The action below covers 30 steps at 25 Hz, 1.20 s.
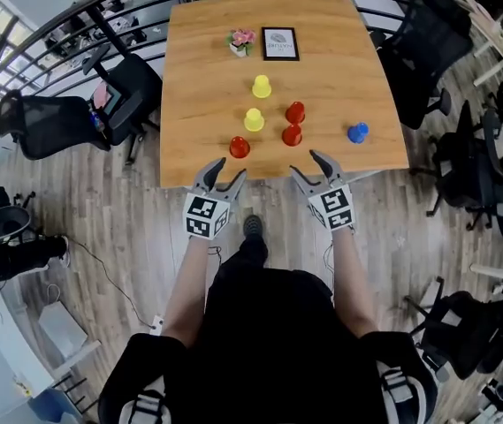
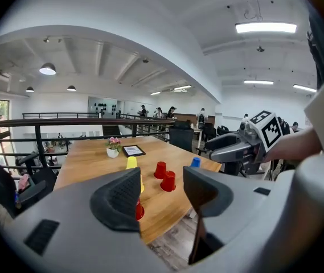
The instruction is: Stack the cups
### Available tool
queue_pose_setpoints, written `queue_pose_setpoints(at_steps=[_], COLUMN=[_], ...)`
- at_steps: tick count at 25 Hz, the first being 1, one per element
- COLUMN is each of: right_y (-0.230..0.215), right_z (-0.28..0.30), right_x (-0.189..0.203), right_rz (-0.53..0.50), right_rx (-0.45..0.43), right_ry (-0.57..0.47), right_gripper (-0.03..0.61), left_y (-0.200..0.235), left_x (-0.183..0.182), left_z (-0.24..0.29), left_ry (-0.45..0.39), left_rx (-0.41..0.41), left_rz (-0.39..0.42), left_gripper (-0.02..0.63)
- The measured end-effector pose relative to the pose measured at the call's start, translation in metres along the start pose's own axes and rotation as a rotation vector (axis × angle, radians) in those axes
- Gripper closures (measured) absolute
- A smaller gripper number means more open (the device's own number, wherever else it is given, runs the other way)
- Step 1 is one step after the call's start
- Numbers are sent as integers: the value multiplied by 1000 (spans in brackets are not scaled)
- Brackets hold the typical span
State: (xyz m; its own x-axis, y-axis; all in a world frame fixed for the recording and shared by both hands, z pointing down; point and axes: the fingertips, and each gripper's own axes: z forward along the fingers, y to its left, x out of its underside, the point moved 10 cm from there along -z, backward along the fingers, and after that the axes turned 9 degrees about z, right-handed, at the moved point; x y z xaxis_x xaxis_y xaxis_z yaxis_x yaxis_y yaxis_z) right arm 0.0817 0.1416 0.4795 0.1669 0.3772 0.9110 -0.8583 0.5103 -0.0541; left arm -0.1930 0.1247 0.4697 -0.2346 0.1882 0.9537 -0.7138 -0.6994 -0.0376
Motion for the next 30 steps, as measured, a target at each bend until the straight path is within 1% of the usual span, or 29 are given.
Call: queue_pose_setpoints(at_steps=[5,8,12,16,20,24,27,30], right_y=[-22,-31,-37,-45,-56,-63,-76,-85], right_z=[29,44,57,62,73,90,105,118], right_x=[4,10,16,25,32,35,40,44], right_rz=[21,51,73,95,117,108,108,115], right_rx=[62,96,118,127,119,81,53,31], right_ry=[49,60,86,121,141,182,201,222], right_gripper=[304,304,304,304,304,304,304,302], left_y=[29,46,60,62,66,72,72,73], left_x=[10,20,31,36,42,57,64,71], left_z=[29,46,68,82,93,103,113,122], left_ry=[56,91,126,160,192,234,278,304], left_rx=[46,78,120,150,157,142,134,126], left_rz=[46,67,70,55,52,31,27,23], left_gripper=[377,377,377,377,378,378,377,377])
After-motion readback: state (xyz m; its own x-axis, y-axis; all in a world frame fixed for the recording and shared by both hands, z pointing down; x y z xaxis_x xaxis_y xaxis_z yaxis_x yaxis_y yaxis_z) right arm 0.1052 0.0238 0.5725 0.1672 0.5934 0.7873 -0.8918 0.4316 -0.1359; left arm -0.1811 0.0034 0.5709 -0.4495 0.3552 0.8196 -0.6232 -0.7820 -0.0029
